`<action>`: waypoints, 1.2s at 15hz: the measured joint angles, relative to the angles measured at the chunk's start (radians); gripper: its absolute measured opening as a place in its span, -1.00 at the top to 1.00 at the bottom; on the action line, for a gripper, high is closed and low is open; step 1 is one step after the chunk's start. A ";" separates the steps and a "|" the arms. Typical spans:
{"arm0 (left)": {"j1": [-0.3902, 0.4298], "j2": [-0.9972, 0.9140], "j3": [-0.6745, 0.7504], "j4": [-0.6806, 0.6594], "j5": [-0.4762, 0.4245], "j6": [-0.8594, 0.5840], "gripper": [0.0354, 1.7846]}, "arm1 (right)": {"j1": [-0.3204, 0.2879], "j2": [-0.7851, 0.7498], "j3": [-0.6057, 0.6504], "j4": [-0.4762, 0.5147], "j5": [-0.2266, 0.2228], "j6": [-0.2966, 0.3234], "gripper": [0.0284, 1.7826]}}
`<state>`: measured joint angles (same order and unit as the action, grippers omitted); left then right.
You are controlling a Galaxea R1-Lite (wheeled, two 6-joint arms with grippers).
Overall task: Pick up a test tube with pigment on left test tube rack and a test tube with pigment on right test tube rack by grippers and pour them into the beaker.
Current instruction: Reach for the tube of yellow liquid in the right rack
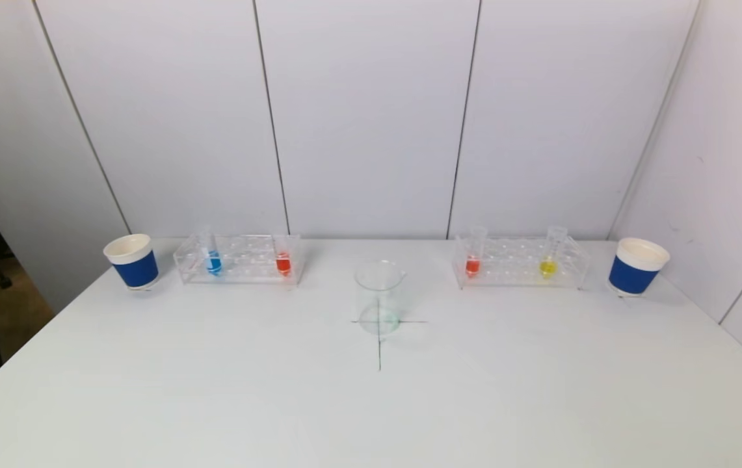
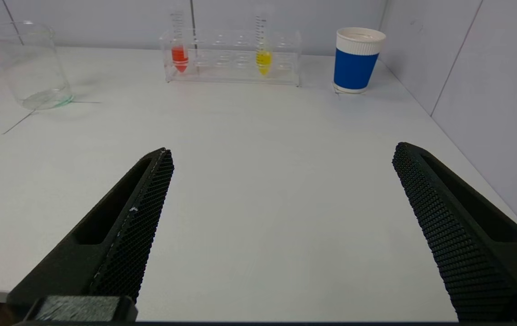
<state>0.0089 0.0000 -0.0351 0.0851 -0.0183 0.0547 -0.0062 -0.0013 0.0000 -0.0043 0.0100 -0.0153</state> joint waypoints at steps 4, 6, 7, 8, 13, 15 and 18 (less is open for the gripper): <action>0.000 0.000 0.000 0.000 0.000 0.000 -0.98 | 0.000 0.000 0.000 0.000 0.000 0.000 -0.98; 0.000 0.000 0.000 0.000 0.000 0.000 -0.98 | 0.000 0.000 0.000 0.000 0.000 0.000 -0.98; 0.000 0.000 0.000 0.000 0.000 0.000 -0.98 | 0.000 0.000 0.000 0.000 0.000 0.000 -0.98; 0.000 0.000 0.000 0.000 0.000 0.000 -0.98 | 0.000 0.000 0.000 0.000 0.000 0.000 -0.98; 0.000 0.000 0.000 0.001 0.000 0.000 -0.98 | 0.000 0.000 0.000 0.000 0.000 0.000 -0.98; 0.000 0.000 0.000 0.000 0.000 0.000 -0.98 | 0.000 0.000 0.000 0.000 0.000 -0.001 -0.98; 0.000 0.000 0.000 0.000 0.000 0.000 -0.98 | 0.000 0.000 0.000 0.000 0.000 -0.001 -0.98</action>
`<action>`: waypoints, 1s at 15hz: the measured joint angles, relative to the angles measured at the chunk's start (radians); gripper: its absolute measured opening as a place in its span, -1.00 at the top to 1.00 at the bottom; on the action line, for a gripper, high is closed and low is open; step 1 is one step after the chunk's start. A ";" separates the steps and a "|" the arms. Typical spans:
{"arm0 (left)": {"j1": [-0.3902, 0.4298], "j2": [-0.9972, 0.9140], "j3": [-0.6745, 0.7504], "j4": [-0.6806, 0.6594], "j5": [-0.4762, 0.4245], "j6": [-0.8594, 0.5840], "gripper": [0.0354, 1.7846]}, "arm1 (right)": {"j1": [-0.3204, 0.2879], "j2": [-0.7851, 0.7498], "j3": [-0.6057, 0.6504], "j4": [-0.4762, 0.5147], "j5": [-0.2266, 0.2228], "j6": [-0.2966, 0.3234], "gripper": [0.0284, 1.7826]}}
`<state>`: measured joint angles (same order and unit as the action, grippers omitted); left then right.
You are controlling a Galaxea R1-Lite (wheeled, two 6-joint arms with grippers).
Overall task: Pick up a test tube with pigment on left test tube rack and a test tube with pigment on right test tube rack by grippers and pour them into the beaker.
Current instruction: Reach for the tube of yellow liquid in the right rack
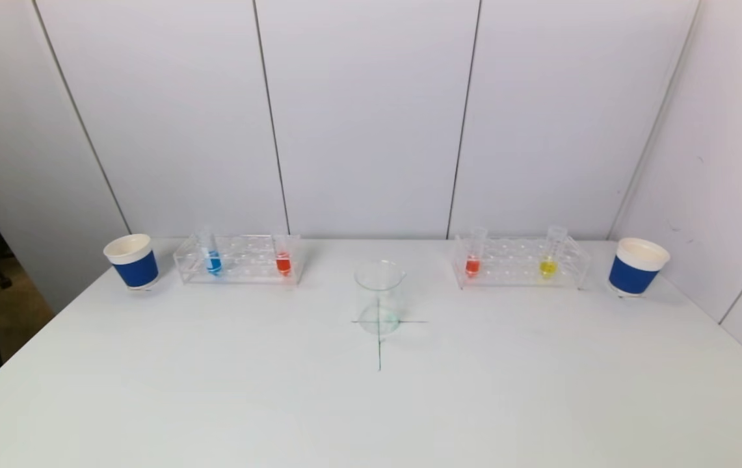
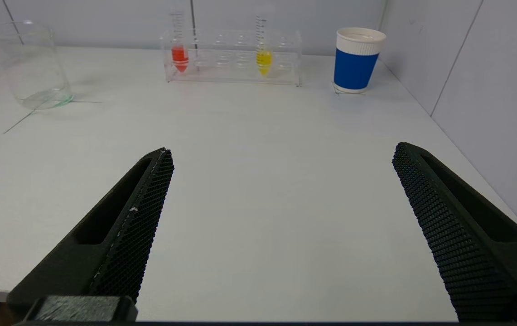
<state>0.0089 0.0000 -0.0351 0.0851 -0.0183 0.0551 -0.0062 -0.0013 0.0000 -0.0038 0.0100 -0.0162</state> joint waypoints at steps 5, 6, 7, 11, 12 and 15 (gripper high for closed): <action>0.000 0.000 0.000 0.000 0.000 0.000 -0.98 | 0.000 0.000 -0.030 0.003 -0.017 -0.018 -0.98; 0.000 0.000 0.000 0.000 0.000 0.000 -0.98 | 0.000 0.006 -0.070 0.014 -0.019 -0.018 -0.98; 0.000 0.000 0.000 0.000 0.000 0.000 -0.98 | 0.000 0.015 -0.100 0.025 -0.016 -0.019 -0.98; 0.000 0.000 0.000 0.000 0.000 0.000 -0.98 | 0.000 0.128 -0.255 0.031 -0.007 -0.014 -0.98; 0.000 0.000 0.000 0.000 0.000 0.000 -0.98 | 0.000 0.174 -0.307 0.028 -0.006 -0.013 -0.98; 0.000 0.000 0.000 0.000 0.000 0.000 -0.98 | 0.000 0.320 -0.455 0.022 -0.003 -0.007 -0.98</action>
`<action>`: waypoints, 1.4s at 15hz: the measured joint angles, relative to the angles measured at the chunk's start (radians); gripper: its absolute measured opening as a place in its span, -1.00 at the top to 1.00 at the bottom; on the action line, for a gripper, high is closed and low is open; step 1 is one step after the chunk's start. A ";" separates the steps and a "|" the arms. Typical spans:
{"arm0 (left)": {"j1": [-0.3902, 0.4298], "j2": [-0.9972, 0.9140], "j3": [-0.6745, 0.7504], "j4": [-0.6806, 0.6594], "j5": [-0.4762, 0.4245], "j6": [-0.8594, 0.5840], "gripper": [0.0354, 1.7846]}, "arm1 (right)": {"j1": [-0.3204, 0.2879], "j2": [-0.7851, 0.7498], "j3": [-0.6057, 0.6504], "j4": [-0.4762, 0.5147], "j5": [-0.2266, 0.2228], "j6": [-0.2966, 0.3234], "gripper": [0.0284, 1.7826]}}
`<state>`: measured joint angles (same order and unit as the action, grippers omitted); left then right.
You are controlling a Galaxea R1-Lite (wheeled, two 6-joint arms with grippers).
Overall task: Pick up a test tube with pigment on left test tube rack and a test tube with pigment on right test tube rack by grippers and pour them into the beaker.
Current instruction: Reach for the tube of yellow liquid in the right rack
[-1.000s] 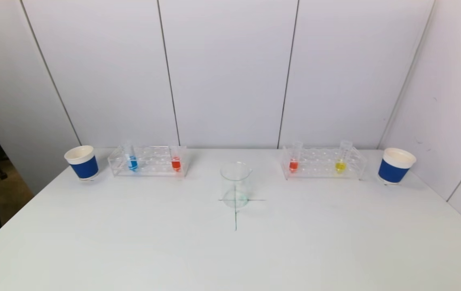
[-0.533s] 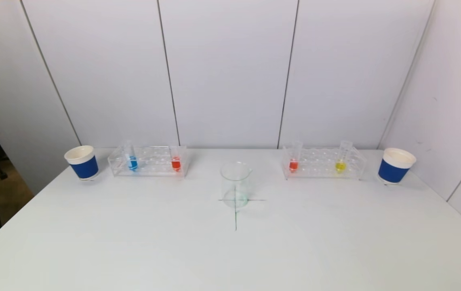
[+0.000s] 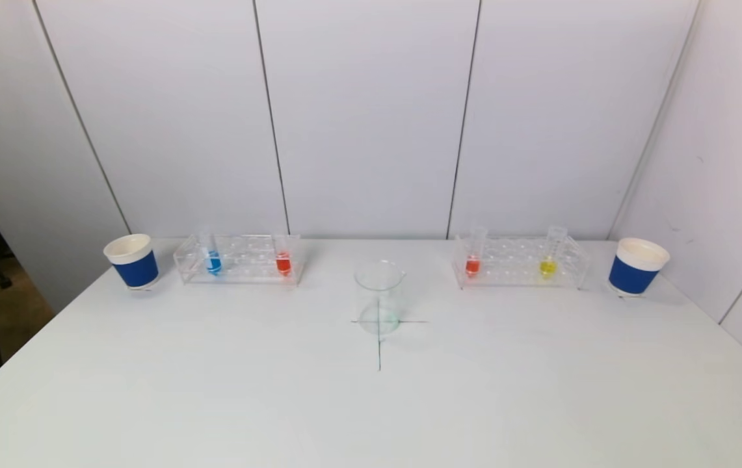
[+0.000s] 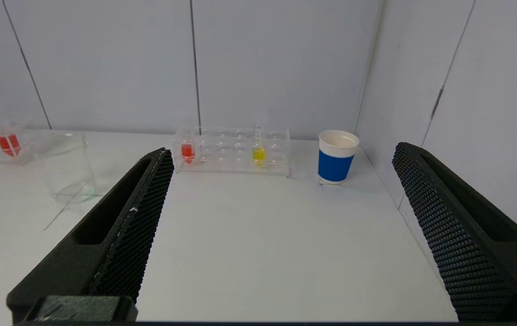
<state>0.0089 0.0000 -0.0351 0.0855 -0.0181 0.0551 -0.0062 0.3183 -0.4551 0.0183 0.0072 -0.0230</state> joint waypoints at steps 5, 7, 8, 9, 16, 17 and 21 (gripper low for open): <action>0.000 0.000 0.000 0.000 -0.001 0.000 -0.98 | 0.000 0.230 -0.163 -0.044 0.050 0.025 -0.98; 0.000 0.000 0.000 0.000 0.000 0.000 -0.98 | 0.000 0.326 -0.197 -0.111 0.064 0.040 -0.98; 0.000 0.000 0.000 0.000 0.000 0.000 -0.98 | 0.000 0.373 -0.210 -0.147 0.072 0.049 -0.98; 0.000 0.000 0.000 0.000 0.000 0.000 -0.98 | 0.000 0.419 -0.219 -0.178 0.085 0.056 -0.98; 0.000 0.000 0.000 0.000 0.000 0.000 -0.98 | -0.002 0.713 -0.237 -0.372 0.131 0.091 -0.98; 0.000 0.000 0.000 0.000 0.000 0.000 -0.98 | -0.004 0.759 -0.230 -0.410 0.138 0.092 -0.98; 0.000 0.000 0.000 0.000 0.000 0.000 -0.98 | -0.007 0.923 -0.199 -0.560 0.166 0.094 -0.98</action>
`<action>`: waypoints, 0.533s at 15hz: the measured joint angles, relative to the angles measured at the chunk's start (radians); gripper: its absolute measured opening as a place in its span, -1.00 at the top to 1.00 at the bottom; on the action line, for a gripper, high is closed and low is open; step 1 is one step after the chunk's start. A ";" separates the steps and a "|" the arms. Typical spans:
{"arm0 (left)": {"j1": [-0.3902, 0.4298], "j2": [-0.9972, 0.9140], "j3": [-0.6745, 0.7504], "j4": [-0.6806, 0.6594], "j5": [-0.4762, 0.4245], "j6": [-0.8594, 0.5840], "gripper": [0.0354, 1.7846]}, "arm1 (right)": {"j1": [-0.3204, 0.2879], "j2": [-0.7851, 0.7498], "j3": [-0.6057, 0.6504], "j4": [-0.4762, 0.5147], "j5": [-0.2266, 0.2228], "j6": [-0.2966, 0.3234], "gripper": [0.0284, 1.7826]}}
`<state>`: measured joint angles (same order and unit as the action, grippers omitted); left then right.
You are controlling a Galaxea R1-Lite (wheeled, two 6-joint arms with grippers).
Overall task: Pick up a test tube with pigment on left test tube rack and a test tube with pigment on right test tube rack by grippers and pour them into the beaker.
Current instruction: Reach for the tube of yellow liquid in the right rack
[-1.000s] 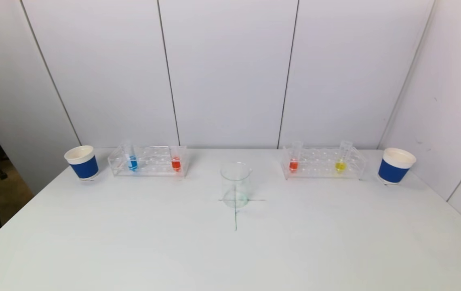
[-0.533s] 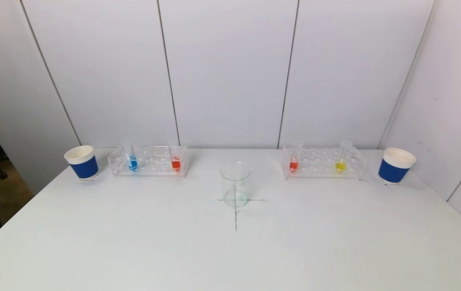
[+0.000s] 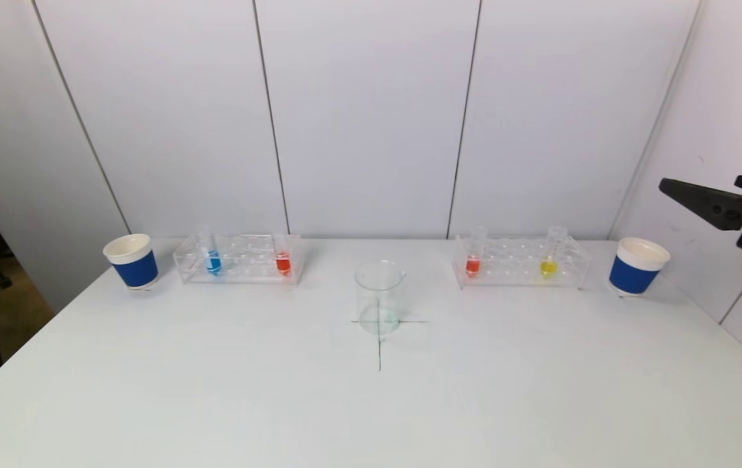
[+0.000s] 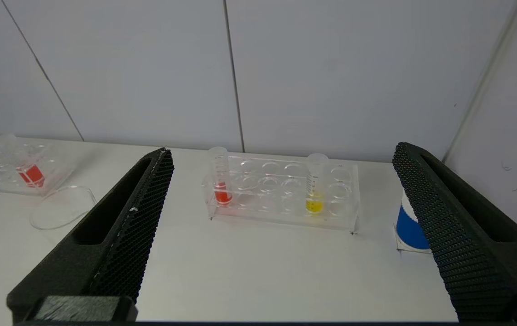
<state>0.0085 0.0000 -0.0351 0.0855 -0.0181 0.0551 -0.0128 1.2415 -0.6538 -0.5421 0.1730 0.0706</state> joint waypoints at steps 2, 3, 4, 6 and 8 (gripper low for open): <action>0.000 0.000 0.000 0.000 0.000 0.000 -0.98 | -0.003 0.085 0.016 -0.089 0.000 0.001 -0.98; 0.000 0.000 0.000 0.000 0.000 0.000 -0.98 | -0.004 0.135 0.026 -0.149 -0.002 0.001 -0.98; 0.000 0.000 0.000 0.000 0.000 0.000 -0.98 | -0.004 0.175 0.034 -0.197 -0.004 0.001 -0.98; 0.000 0.000 0.000 0.000 0.000 0.000 -0.98 | -0.004 0.253 0.050 -0.293 -0.006 0.000 -0.98; 0.000 0.000 0.000 0.000 0.000 0.000 -0.98 | 0.001 0.311 0.056 -0.353 -0.008 0.000 -0.98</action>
<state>0.0089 0.0000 -0.0351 0.0855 -0.0183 0.0547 -0.0119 1.5530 -0.5979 -0.8953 0.1653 0.0706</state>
